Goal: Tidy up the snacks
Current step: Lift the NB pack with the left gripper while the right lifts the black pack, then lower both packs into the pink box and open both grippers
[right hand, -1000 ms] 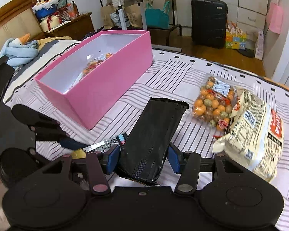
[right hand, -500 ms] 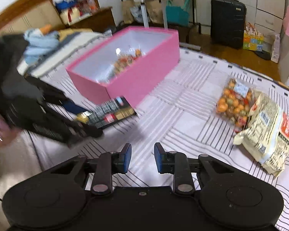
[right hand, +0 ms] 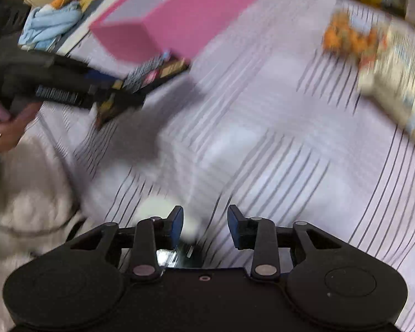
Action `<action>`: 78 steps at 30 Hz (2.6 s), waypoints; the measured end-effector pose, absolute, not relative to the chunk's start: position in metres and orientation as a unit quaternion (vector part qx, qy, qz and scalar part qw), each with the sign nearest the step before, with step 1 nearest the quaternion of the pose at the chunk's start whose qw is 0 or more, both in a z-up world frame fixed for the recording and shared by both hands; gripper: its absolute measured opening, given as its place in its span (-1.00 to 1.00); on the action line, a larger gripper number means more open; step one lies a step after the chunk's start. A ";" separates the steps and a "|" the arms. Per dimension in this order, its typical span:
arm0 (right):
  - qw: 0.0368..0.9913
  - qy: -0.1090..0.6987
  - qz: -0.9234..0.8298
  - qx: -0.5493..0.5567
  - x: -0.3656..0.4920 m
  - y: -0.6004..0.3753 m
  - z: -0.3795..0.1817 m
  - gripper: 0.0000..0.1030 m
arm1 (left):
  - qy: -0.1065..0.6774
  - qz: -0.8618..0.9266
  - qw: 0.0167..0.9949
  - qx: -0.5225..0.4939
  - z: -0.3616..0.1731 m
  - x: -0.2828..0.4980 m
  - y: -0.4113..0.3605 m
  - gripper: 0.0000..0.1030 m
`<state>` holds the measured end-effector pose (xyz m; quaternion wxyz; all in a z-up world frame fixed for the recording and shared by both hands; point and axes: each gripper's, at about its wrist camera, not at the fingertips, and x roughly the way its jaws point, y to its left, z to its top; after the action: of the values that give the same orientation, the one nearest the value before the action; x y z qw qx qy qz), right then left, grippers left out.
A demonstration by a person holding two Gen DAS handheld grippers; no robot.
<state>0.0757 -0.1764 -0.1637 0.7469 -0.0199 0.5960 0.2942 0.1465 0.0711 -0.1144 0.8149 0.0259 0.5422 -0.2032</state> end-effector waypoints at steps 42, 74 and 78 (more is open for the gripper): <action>0.799 0.495 0.317 -0.124 0.085 -0.125 -0.085 0.02 | 0.504 -0.200 0.840 0.009 -0.064 0.107 0.091 -0.07; 0.861 0.382 0.336 0.019 0.266 0.012 -0.105 0.04 | 0.422 0.074 0.895 -0.120 -0.070 0.249 0.211 -0.07; 0.857 0.400 0.321 0.047 0.270 0.004 -0.122 0.37 | 0.442 0.092 0.888 -0.084 -0.080 0.248 0.206 0.10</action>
<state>0.2701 0.0042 -0.1217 0.8573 0.0474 0.3999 0.3207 0.2481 0.2055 -0.0804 0.8882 -0.0839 0.4423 0.0923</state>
